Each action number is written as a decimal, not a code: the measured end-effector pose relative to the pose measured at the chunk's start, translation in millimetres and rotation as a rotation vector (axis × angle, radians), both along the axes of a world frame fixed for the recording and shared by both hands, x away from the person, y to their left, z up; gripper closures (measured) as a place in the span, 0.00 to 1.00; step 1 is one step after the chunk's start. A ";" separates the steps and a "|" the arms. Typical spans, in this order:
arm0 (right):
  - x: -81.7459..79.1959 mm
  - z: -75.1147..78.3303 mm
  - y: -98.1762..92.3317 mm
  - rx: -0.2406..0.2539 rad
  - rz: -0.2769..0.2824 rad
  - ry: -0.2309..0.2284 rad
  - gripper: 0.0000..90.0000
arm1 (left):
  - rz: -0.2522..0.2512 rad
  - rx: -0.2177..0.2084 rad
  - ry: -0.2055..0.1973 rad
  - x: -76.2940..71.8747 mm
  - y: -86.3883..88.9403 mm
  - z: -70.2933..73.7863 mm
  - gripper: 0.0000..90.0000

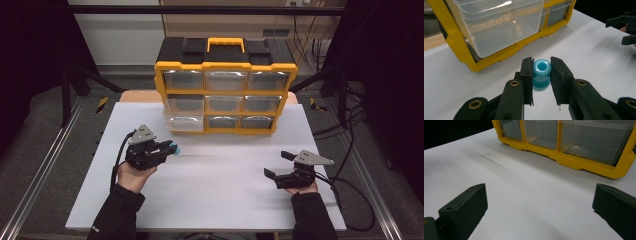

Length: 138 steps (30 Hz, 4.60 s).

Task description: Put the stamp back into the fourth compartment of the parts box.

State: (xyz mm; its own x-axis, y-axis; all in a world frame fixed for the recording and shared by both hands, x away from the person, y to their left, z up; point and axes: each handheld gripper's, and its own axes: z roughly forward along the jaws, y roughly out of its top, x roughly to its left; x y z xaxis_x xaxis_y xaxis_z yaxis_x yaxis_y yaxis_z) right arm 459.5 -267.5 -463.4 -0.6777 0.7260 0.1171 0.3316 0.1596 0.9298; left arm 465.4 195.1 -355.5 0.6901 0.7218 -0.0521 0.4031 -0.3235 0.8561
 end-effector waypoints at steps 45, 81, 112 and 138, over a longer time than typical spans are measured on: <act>-0.2 -0.1 0.0 -0.007 0.001 0.002 0.01 | -0.005 -0.012 -0.070 4.7 1.7 47.5 0.80; -0.3 0.1 -0.3 -0.005 0.003 0.000 0.01 | 0.006 0.003 -0.083 22.6 -2.4 79.7 0.80; -0.2 0.1 -0.4 -0.005 0.003 0.000 0.01 | 0.059 0.003 -0.086 50.8 -3.6 95.8 0.80; -0.2 0.1 -0.4 -0.005 0.005 -0.001 0.01 | 0.100 0.012 -0.062 79.1 -8.4 82.8 0.80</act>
